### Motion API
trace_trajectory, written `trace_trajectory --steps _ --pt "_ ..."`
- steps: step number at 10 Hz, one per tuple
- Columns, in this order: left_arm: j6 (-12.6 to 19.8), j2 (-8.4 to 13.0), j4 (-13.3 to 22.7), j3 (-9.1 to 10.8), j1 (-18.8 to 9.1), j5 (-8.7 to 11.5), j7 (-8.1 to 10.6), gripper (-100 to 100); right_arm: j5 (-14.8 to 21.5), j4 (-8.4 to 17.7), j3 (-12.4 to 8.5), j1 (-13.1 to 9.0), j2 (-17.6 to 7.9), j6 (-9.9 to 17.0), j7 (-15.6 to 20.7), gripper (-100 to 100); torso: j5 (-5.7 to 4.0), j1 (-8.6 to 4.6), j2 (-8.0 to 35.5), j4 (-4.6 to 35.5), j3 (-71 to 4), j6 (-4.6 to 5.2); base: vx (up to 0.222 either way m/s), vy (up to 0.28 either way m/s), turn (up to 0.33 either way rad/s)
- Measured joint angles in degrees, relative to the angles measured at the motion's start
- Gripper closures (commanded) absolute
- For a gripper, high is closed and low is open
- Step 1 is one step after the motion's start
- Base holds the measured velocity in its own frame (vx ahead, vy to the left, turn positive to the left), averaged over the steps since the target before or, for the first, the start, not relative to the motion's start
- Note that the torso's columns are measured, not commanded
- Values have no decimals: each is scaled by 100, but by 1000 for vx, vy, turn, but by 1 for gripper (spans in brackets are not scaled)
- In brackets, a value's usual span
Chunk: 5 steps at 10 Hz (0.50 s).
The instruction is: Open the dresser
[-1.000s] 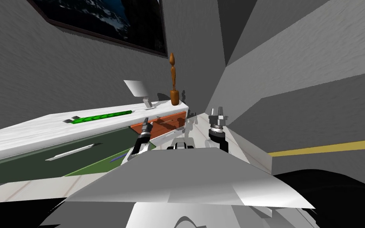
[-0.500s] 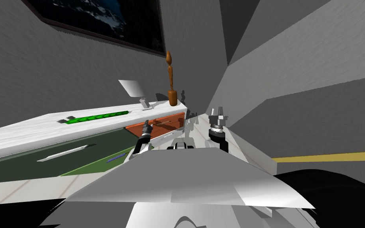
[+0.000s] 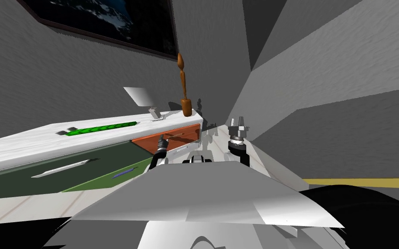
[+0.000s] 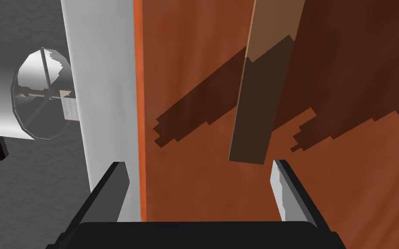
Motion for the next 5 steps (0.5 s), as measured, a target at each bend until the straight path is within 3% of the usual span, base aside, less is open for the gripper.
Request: trace_trajectory --steps 4,5 --pt "68 -592 238 56 -48 46 11 -100 0 0 0 -1 0 0 0 0 0 1 5 1 3 -1 15 -35 13" --pt "66 -606 240 54 -46 46 10 -100 0 0 0 -1 -1 0 0 0 1 4 4 1 2 -1 0 0 0"
